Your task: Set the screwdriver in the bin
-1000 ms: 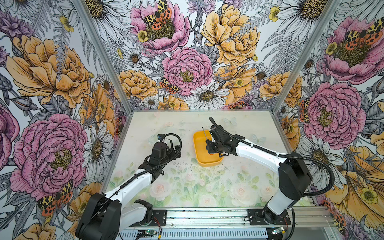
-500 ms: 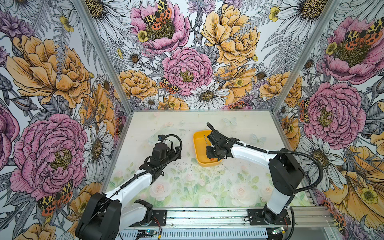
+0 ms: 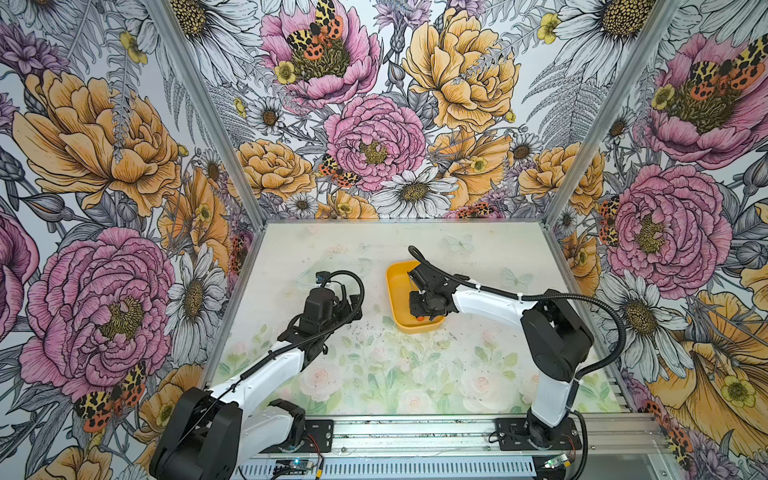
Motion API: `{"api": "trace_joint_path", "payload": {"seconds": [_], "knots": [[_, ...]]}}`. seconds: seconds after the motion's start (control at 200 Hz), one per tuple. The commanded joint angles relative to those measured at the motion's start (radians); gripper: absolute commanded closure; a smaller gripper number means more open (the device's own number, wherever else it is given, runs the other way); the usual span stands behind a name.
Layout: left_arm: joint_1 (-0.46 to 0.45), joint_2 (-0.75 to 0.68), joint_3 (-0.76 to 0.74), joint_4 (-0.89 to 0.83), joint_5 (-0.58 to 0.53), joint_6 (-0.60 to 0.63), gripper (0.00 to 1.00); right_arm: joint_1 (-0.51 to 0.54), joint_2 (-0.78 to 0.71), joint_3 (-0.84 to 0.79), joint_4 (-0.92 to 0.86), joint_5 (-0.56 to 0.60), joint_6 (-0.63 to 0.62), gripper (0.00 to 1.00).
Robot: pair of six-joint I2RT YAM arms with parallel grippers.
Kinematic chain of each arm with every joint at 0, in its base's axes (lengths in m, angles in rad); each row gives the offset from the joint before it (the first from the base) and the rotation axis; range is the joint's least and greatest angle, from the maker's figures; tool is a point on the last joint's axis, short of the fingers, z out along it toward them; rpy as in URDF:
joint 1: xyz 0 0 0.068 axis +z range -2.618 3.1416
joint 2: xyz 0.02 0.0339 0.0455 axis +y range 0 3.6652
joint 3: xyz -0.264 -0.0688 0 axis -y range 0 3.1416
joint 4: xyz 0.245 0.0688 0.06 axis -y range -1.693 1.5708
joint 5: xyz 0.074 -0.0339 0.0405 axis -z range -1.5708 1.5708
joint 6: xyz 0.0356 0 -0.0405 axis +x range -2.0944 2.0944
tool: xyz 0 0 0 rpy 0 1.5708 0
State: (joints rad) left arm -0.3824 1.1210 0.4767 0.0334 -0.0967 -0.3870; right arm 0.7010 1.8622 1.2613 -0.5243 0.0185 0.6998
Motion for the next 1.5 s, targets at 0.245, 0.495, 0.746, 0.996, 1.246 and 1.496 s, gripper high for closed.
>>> {"api": "trace_joint_path", "payload": {"seconds": [0.245,0.495,0.746,0.996,1.246,1.496], "knots": [[-0.009,-0.001,-0.009,0.018,-0.022,0.009,0.01,0.002,0.063,0.050,0.024,0.025,0.009,1.00],[-0.009,0.000,-0.009,0.018,-0.022,0.008,0.01,0.002,0.077,0.055,0.022,0.017,-0.001,0.64],[-0.009,0.009,-0.009,0.017,-0.019,0.010,0.01,0.002,0.059,0.049,0.021,0.029,-0.007,0.44],[-0.010,0.009,-0.009,0.018,-0.018,0.013,0.01,0.002,0.008,0.043,0.019,0.028,-0.036,0.32],[-0.010,-0.008,-0.012,0.015,-0.020,0.017,0.01,-0.007,-0.109,0.038,-0.005,0.008,-0.120,0.23],[-0.010,-0.031,-0.005,0.010,-0.038,0.047,0.01,-0.020,-0.293,-0.027,-0.001,0.086,-0.329,0.23]]}}
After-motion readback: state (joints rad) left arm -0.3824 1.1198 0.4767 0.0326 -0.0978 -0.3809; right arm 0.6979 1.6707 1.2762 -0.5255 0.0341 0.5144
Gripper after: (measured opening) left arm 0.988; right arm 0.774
